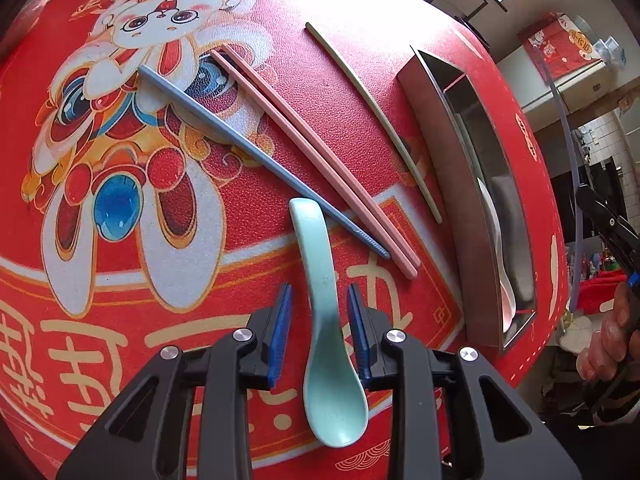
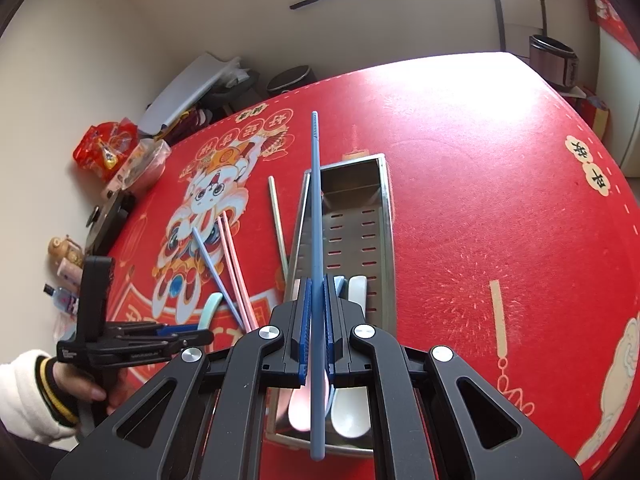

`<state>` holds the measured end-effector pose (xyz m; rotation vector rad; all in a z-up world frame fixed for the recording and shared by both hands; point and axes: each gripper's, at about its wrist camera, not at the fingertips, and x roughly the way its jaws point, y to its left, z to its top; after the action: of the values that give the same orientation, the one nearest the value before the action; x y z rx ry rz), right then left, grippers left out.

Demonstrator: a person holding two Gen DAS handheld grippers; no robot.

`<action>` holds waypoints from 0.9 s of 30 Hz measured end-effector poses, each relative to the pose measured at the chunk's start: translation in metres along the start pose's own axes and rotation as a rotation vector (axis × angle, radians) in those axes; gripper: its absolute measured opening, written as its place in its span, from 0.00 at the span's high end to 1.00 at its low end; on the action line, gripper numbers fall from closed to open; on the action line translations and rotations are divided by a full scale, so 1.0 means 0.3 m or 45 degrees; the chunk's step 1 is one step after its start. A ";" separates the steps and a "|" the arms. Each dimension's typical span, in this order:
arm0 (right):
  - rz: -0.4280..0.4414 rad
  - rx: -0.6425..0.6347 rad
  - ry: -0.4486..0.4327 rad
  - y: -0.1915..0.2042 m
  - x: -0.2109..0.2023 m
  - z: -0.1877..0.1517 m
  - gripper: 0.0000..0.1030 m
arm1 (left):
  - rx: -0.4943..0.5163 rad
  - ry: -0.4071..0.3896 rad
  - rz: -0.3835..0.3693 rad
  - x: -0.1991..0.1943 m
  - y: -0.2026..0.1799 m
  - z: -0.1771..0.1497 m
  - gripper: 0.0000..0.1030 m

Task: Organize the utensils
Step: 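Lower the blue chopsticks into the tray and open the right tool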

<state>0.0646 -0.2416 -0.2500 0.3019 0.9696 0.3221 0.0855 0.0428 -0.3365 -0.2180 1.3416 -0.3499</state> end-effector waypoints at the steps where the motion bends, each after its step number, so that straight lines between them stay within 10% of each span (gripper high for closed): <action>1: -0.001 0.006 0.001 -0.003 0.001 -0.001 0.94 | 0.000 -0.002 0.000 0.002 -0.003 0.003 0.74; 27: -0.139 0.011 0.162 -0.026 0.118 -0.033 0.94 | -0.012 -0.133 -0.048 -0.098 -0.087 0.013 0.88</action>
<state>0.0758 -0.2336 -0.2850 0.2371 1.1090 0.2394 0.0807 0.0292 -0.2997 -0.2662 1.2378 -0.3595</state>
